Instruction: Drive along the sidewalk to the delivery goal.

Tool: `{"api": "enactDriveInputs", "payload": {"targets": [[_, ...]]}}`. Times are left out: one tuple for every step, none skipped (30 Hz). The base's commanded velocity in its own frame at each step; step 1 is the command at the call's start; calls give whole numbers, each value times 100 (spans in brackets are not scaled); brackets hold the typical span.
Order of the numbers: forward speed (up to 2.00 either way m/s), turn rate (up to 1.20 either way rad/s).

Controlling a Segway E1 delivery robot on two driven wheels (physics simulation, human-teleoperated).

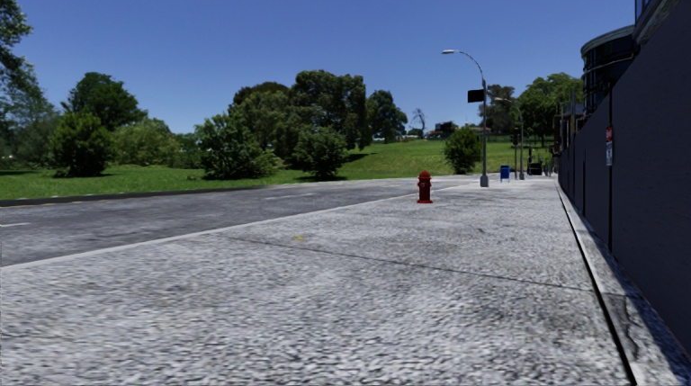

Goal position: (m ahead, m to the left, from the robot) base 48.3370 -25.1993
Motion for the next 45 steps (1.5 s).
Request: {"api": "enactDriveInputs", "payload": {"targets": [[200,-59],[200,-59],[200,-59],[200,-59],[200,-59],[200,-59],[200,-59],[200,-59],[200,-59],[200,-59],[200,-58],[200,-58],[200,-57],[200,-57],[200,-57],[200,-57],[200,-57],[200,-57],[200,-56],[200,-56],[200,-56],[200,-54],[200,-54],[200,-53],[200,-53],[200,-53],[200,-53],[200,-53],[200,-53],[200,-53],[200,-46],[200,-46],[200,0],[200,0],[200,0],[200,0],[200,0],[200,0],[200,0],[200,0],[200,0],[200,0],[200,0],[200,0],[200,0]]}}
